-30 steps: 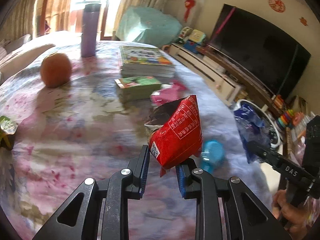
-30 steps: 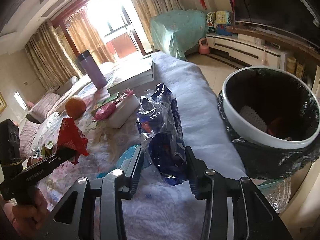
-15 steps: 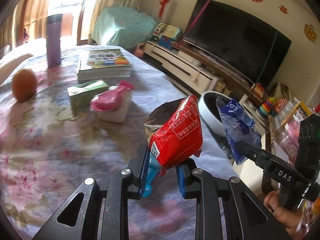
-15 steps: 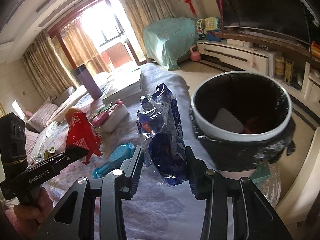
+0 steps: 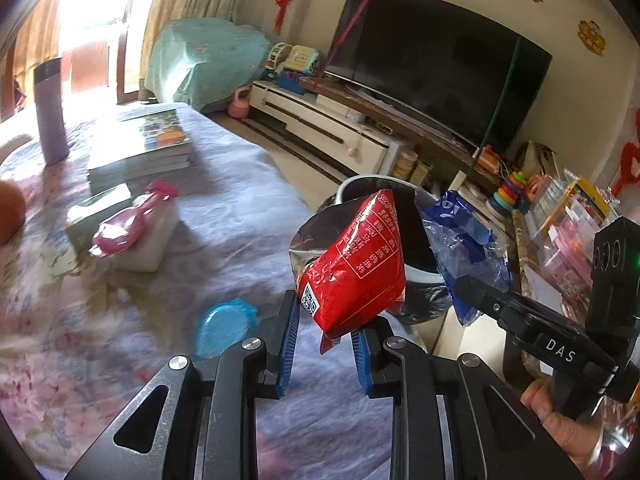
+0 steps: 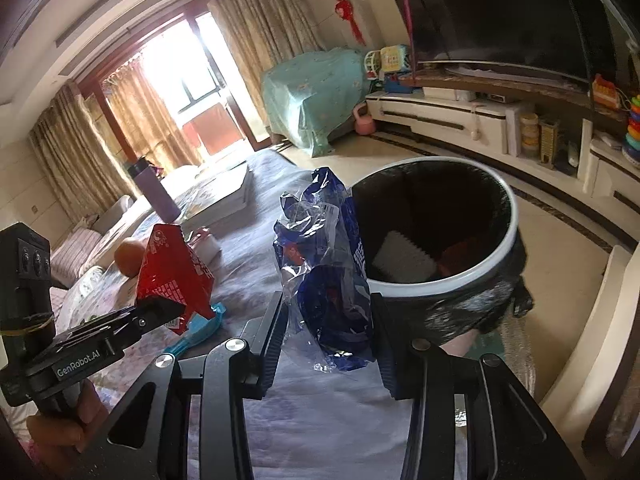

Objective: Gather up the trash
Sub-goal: 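Carry the blue bag with the right gripper over the bin while the left carries the red snack bag there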

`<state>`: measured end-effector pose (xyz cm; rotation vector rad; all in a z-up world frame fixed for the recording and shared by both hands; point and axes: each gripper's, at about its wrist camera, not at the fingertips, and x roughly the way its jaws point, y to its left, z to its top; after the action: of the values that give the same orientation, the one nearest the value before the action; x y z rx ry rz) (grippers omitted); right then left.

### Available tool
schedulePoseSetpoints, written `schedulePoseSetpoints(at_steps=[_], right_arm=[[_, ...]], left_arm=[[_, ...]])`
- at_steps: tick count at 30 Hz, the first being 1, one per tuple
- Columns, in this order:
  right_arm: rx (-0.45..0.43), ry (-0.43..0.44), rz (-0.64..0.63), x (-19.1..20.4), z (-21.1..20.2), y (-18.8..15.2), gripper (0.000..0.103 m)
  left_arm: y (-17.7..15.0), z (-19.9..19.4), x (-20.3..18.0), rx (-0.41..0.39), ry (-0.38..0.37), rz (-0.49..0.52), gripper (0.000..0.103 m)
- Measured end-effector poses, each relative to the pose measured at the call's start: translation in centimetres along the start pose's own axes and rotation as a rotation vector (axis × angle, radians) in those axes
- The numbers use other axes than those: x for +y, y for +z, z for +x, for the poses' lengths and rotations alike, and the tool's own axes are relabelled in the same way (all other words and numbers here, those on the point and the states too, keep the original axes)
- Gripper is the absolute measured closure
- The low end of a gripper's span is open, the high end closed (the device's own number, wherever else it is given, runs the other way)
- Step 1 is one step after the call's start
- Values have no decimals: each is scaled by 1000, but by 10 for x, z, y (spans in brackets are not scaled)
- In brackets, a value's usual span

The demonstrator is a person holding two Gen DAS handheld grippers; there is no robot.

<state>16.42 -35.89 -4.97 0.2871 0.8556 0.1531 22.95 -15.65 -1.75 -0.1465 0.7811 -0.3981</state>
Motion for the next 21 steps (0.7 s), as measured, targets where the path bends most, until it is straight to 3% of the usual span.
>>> schedulePoseSetpoints(at_steps=[21], right_arm=[[-17,-39,32,-41,-5,24,62]], left_arm=[[33,49,-35,26,-9,61,79]])
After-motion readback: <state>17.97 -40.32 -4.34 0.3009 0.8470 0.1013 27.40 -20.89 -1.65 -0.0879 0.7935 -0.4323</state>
